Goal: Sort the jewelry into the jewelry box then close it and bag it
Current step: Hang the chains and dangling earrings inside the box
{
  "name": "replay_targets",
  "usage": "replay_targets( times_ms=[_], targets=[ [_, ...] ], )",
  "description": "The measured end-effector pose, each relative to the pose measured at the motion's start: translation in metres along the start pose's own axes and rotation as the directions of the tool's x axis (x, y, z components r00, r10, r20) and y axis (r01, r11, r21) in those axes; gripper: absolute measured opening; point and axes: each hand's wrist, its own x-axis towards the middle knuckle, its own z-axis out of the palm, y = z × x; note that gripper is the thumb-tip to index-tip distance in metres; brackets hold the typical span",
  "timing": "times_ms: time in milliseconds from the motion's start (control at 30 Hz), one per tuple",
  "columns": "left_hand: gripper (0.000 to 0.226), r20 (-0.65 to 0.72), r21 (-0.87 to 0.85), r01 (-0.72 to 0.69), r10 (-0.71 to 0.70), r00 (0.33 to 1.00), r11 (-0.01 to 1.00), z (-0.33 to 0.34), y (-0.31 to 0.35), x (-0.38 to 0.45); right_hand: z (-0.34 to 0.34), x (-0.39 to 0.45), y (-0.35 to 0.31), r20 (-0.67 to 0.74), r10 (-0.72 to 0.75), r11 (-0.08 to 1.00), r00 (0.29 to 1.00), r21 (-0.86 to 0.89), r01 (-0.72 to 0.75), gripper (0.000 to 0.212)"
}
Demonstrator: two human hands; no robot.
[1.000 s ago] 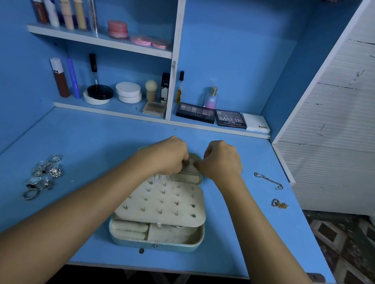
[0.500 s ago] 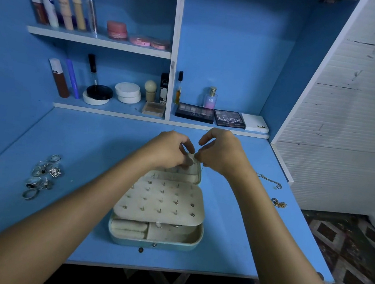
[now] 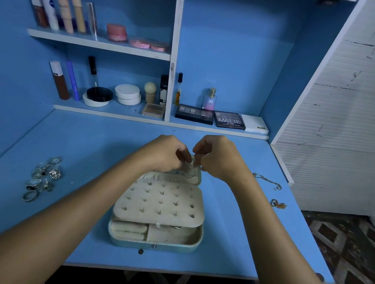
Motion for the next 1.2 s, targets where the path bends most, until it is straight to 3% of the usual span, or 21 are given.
replay_targets(
  times_ms=[233,767,967,1200],
  targets=[
    [0.025,-0.010,0.042,0.000,0.001,1.000,0.999,0.001,0.000,0.002,0.001,-0.001,0.002,0.006,-0.073,0.997,0.997,-0.009,0.073,0.021],
    [0.026,-0.013,0.056,-0.017,0.018,1.000,0.998,0.002,-0.002,0.004,0.004,0.000,0.007,0.033,-0.065,0.997,0.997,-0.037,0.066,0.025],
    [0.027,-0.017,0.049,-0.024,0.025,1.000,0.999,0.002,-0.004,0.004,0.006,0.002,0.011,0.010,-0.081,0.996,0.997,-0.030,0.082,0.010],
    [0.039,0.011,0.116,-0.056,0.055,0.998,0.992,0.004,-0.003,0.003,0.003,0.000,0.012,0.151,0.030,0.962,0.988,-0.274,0.012,0.026]
  ],
)
